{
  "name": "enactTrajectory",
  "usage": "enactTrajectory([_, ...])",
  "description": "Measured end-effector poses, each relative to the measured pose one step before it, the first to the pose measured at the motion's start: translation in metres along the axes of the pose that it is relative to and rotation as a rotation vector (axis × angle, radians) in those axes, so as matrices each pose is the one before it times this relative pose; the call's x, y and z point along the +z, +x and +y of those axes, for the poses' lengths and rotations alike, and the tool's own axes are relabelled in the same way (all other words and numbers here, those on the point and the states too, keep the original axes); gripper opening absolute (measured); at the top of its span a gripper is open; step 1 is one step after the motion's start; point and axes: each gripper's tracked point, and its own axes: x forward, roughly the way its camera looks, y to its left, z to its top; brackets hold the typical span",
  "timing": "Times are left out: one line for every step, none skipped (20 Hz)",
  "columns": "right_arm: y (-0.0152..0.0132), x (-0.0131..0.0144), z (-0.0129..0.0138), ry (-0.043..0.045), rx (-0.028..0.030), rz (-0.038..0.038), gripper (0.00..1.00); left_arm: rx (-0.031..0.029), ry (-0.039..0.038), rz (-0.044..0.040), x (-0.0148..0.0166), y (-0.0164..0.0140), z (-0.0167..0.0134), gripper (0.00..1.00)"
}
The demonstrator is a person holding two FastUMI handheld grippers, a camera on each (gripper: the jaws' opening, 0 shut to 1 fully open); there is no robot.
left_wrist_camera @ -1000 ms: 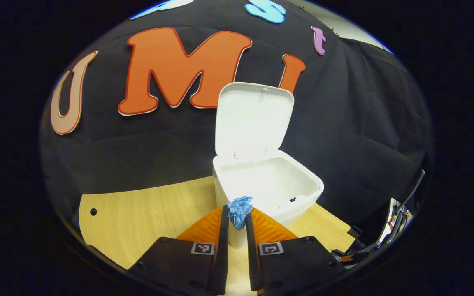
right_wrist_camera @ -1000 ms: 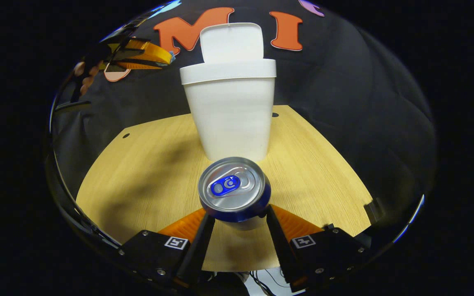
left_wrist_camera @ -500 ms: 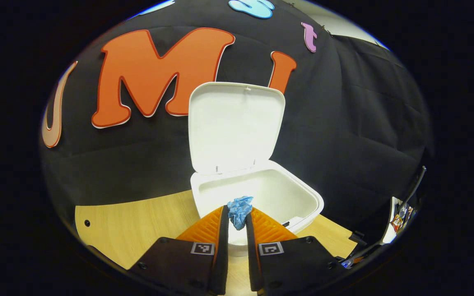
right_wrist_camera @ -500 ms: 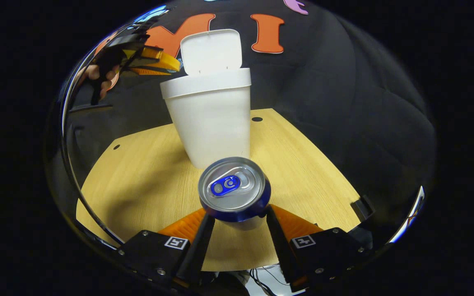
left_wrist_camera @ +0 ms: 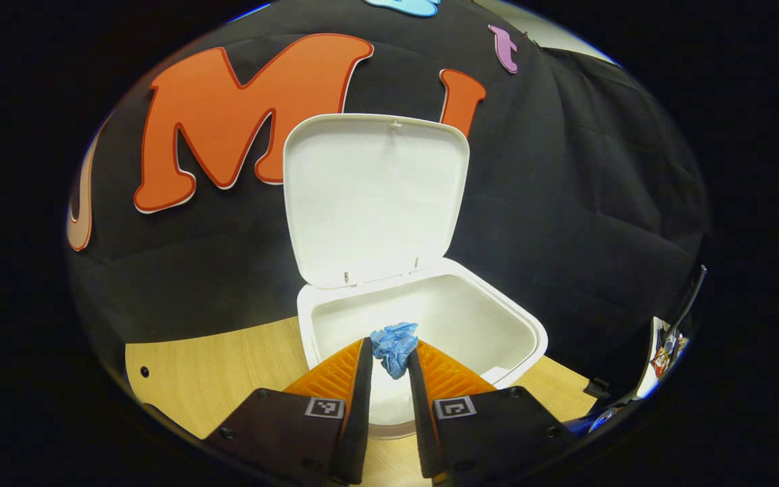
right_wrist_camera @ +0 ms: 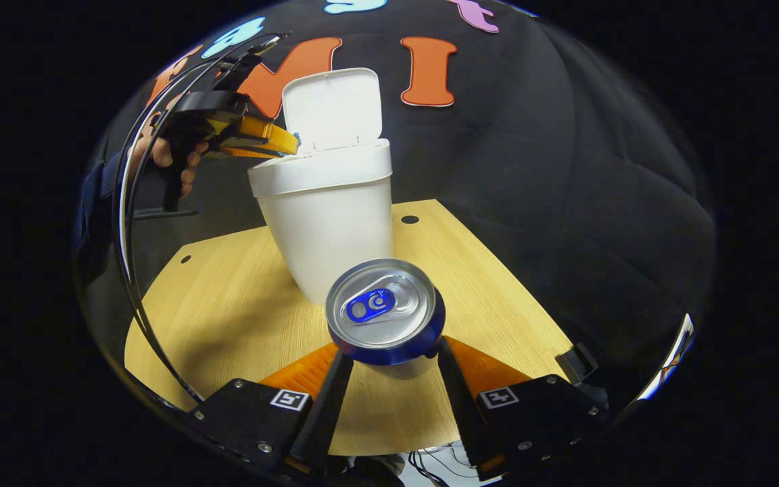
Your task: Press the lid of the desktop garbage bin to open it, pick up the crumpled paper on the desktop and throw it into the bin, then pick up the pop can on the desktop and drop it into the bin, and finally close the garbage bin lid.
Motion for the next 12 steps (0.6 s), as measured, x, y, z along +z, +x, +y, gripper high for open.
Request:
enactTrajectory([0.00069, 0.00037, -0.00114, -0.00134, -0.00146, -0.00009, 0.77, 0.00161, 0.00289, -0.00024, 0.00087, 0.00150, -0.00110, 0.35])
enactTrajectory([0.00048, 0.00023, -0.00057, -0.00035, 0.00291, 0.00088, 0.77, -0.00266, 0.00072, 0.00089, -0.00103, -0.00054, -0.00173, 0.35])
enactTrajectory([0.00136, 0.00125, 0.00030, 0.00160, 0.00250, -0.00177, 0.77, -0.00358, 0.00033, 0.00051, -0.00110, -0.00055, -0.00114, 0.37])
enactTrajectory([0.00164, 0.00339, 0.00109, -0.00125, 0.00627, -0.00394, 0.77, -0.00398, 0.00240, -0.00133, 0.00163, -0.00253, -0.00204, 0.48])
enactTrajectory([0.00151, 0.00307, -0.00021, -0.00361, 0.00075, -0.00676, 0.77, 0.00296, 0.00969, -0.01155, 0.00223, -0.00262, 0.00106, 0.59])
enactTrajectory([-0.00025, 0.00288, -0.00002, -0.00257, 0.00454, -0.00486, 0.77, -0.00314, 0.00297, -0.01110, 0.00166, -0.00204, -0.00022, 0.71])
enactTrajectory([-0.00010, 0.00299, 0.00018, -0.00202, 0.00207, -0.00314, 0.77, 0.00285, 0.00092, -0.01341, 0.00185, -0.00442, 0.00170, 0.75])
enactTrajectory([-0.00004, 0.00369, 0.00051, -0.00338, 0.00440, -0.00309, 0.77, 0.00276, -0.00039, -0.00718, 0.00011, -0.00381, 0.00106, 0.81])
enactTrajectory([-0.00024, 0.00388, -0.00029, -0.00792, -0.00012, -0.00607, 0.77, 0.00784, -0.00197, -0.00361, -0.00111, -0.00431, 0.00330, 0.86])
enactTrajectory([0.00059, 0.00691, 0.00058, -0.01611, -0.00182, -0.00297, 0.77, 0.01693, -0.00558, -0.01022, -0.00130, -0.00602, 0.00532, 0.90])
enactTrajectory([-0.00182, 0.00849, 0.00000, -0.01886, -0.00442, -0.00473, 0.77, 0.01022, -0.00494, -0.00737, -0.00161, -0.00512, 0.00520, 0.93])
enactTrajectory([0.00042, 0.01052, 0.00516, -0.01392, 0.01043, -0.01752, 0.77, 0.01803, -0.00974, -0.00673, -0.00460, -0.00842, 0.00872, 0.98])
